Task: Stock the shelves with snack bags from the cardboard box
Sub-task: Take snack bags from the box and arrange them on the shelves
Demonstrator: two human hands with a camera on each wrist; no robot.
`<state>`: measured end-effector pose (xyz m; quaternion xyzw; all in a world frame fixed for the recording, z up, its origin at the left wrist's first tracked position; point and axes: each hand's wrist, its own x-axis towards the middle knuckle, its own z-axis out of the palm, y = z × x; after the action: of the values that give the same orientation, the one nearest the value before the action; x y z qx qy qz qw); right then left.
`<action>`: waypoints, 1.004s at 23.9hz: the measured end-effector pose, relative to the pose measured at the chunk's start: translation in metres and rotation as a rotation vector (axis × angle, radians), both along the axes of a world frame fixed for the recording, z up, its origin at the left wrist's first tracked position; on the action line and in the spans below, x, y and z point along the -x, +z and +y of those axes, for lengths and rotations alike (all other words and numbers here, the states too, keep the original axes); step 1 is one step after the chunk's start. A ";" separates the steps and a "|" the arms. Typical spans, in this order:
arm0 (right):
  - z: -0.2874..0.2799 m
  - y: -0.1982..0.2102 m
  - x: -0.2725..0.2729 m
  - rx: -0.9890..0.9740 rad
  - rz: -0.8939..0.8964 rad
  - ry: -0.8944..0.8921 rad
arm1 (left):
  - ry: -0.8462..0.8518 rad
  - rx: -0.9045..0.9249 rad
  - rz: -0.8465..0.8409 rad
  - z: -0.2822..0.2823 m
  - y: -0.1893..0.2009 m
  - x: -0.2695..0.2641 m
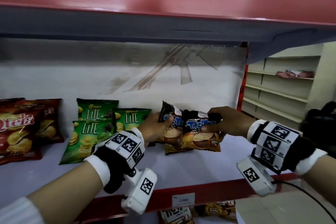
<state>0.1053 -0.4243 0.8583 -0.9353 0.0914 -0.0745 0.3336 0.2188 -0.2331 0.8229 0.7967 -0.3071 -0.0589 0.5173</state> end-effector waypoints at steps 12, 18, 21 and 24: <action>0.000 -0.010 -0.038 -0.084 0.177 0.120 | 0.022 -0.390 0.200 -0.023 0.003 -0.029; 0.009 -0.015 -0.061 -0.077 0.288 0.101 | 0.106 -0.503 0.271 -0.013 0.003 -0.031; 0.009 -0.017 -0.062 -0.049 0.294 0.065 | 0.085 -0.472 0.347 -0.003 0.010 -0.024; 0.009 -0.017 -0.062 -0.072 0.273 0.011 | 0.102 -0.455 0.287 0.008 0.018 -0.019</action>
<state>0.1671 -0.4150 0.8413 -0.9246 0.1334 0.0586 0.3518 0.2378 -0.2248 0.8406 0.8904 -0.1692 -0.2124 0.3653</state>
